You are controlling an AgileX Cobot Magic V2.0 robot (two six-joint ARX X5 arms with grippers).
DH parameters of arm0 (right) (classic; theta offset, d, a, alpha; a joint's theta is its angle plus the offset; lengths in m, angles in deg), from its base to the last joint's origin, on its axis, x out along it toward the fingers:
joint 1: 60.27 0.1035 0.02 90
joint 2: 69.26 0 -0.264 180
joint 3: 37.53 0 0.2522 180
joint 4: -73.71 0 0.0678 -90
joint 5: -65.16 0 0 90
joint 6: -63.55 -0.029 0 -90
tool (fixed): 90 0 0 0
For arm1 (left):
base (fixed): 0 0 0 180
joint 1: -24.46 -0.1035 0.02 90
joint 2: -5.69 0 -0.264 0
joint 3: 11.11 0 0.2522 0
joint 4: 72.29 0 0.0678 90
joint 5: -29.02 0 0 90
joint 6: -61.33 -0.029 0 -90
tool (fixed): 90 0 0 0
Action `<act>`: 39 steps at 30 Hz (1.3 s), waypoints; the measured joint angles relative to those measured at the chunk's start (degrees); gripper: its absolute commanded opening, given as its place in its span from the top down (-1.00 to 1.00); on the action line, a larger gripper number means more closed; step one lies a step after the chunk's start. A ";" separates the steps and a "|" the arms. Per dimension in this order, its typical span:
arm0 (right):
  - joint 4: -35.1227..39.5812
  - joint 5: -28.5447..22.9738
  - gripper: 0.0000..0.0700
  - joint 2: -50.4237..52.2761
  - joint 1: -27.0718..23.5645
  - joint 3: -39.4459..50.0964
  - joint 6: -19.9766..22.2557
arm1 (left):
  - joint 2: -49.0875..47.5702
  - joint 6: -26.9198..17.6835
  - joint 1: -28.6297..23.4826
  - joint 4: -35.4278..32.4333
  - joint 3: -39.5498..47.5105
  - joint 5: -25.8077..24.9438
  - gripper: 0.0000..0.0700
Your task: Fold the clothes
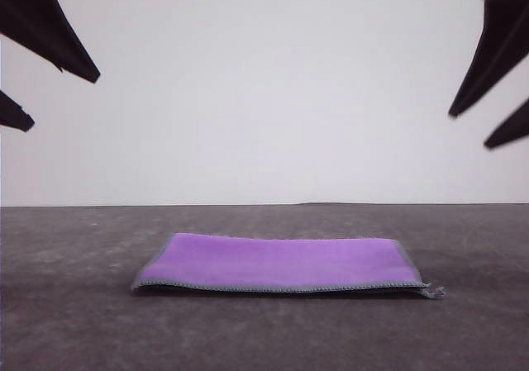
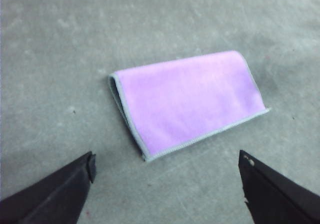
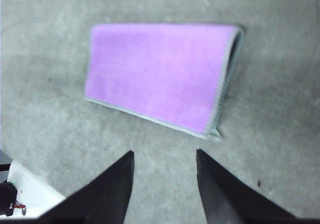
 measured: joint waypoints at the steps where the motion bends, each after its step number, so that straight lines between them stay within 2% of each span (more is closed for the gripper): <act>1: 0.07 0.07 0.28 -1.61 0.00 0.00 -0.30 | -0.37 0.00 0.00 0.07 0.00 0.00 -0.58; 6: 3.23 0.12 0.28 -9.45 0.00 0.00 0.67 | -0.37 0.02 0.00 0.30 0.00 0.00 -0.58; 11: 9.53 0.15 0.00 -15.99 -0.02 0.00 1.71 | -0.37 0.00 0.00 0.30 0.00 0.00 -0.58; 18: 13.66 0.84 0.00 -24.12 0.00 0.00 2.73 | -0.37 0.02 0.00 0.30 0.00 -0.04 -0.58; 29: 16.26 7.14 0.01 -30.72 0.09 -0.02 3.78 | -0.37 0.02 0.00 0.29 0.00 -0.07 -0.58; 32: 17.62 9.28 0.01 -31.79 1.00 -0.02 3.79 | -0.37 0.02 0.00 0.28 0.00 -0.08 -0.58; 39: 22.90 9.56 0.12 -33.53 4.50 -0.07 2.33 | -0.37 0.07 0.00 0.28 0.00 -0.07 -0.58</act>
